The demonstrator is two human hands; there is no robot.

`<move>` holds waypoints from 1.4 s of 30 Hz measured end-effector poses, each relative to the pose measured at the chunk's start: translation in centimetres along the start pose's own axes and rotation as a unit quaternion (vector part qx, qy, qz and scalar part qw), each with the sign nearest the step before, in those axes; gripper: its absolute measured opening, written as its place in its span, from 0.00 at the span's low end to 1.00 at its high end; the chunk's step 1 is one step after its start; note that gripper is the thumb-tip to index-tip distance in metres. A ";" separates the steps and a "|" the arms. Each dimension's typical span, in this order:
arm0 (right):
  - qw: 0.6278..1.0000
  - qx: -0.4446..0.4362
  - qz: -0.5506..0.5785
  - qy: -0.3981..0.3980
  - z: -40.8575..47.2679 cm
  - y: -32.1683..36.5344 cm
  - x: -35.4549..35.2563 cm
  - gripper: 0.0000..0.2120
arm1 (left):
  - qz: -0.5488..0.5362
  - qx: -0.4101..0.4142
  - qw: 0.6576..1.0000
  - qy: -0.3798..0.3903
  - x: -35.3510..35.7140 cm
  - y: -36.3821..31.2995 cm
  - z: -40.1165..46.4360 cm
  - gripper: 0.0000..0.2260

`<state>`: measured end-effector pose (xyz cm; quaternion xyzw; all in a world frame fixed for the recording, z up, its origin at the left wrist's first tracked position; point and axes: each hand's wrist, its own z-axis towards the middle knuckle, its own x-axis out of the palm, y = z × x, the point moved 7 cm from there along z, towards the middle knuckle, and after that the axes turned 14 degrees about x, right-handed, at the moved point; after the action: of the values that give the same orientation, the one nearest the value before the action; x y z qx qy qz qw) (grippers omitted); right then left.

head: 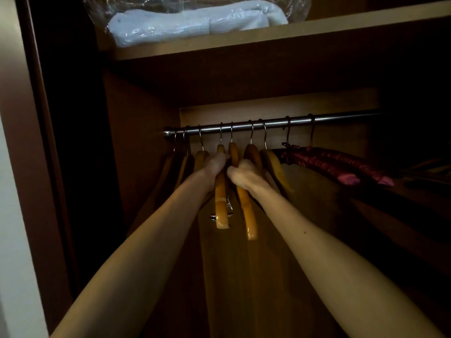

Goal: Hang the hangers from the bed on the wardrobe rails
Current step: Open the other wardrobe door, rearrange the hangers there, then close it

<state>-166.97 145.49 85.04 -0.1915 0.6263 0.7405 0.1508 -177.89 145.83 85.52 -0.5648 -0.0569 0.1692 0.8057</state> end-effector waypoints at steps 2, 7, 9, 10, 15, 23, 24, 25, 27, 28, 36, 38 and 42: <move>1.000 0.008 0.016 -0.013 0.3 -0.7 0.2 0.07 | 0.009 0.001 1.000 -0.004 0.0 0.6 0.2 0.14; 0.999 0.026 0.021 -0.026 0.1 -2.6 0.5 0.10 | 0.074 -0.003 0.997 -0.018 0.1 2.0 -0.8 0.19; 0.999 0.023 0.025 -0.030 -0.4 -3.3 0.5 0.11 | 0.094 0.002 0.995 -0.021 0.2 2.4 -1.8 0.17; 0.999 0.020 0.025 -0.027 -0.8 -3.6 0.7 0.12 | 0.101 0.007 0.995 -0.020 0.1 2.6 -2.4 0.16; 1.000 0.002 0.016 -0.004 -3.3 -5.7 1.2 0.16 | 0.166 0.067 0.984 -0.011 -0.7 3.7 -5.8 0.10; 0.997 -0.036 -0.074 -0.004 -9.7 -10.8 1.1 0.31 | 0.256 0.181 0.945 -0.093 -2.1 5.5 -12.9 0.09; 0.997 -0.028 -0.071 0.008 -10.5 -12.4 1.3 0.33 | 0.266 0.199 0.936 -0.115 -2.1 6.1 -14.0 0.13; 0.998 -0.016 -0.062 0.020 -11.2 -14.3 1.5 0.34 | 0.270 0.208 0.930 -0.138 -1.9 7.2 -15.4 0.17; 0.998 0.007 -0.051 0.031 -12.5 -18.1 1.8 0.32 | 0.247 0.225 0.923 -0.192 -1.2 9.2 -18.5 0.19; 0.998 0.025 -0.054 0.035 -13.1 -20.3 1.9 0.31 | 0.223 0.242 0.919 -0.216 -0.6 10.0 -20.3 0.16; 0.984 0.152 -0.078 0.049 -19.8 -35.1 -0.5 0.18 | 0.185 0.189 0.964 0.037 12.8 18.9 -27.1 0.03; 0.979 0.187 -0.069 0.047 -21.4 -38.3 -2.1 0.15 | 0.205 0.161 0.951 0.165 17.6 21.2 -28.2 0.07; 0.960 0.247 -0.129 0.008 -23.8 -43.8 -5.9 0.08 | 0.263 0.162 0.885 0.349 26.0 23.9 -30.6 0.16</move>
<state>-139.22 129.62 46.33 -0.2329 0.7610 0.5356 0.2825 -149.91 134.59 49.88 -0.4435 0.4069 0.1732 0.7796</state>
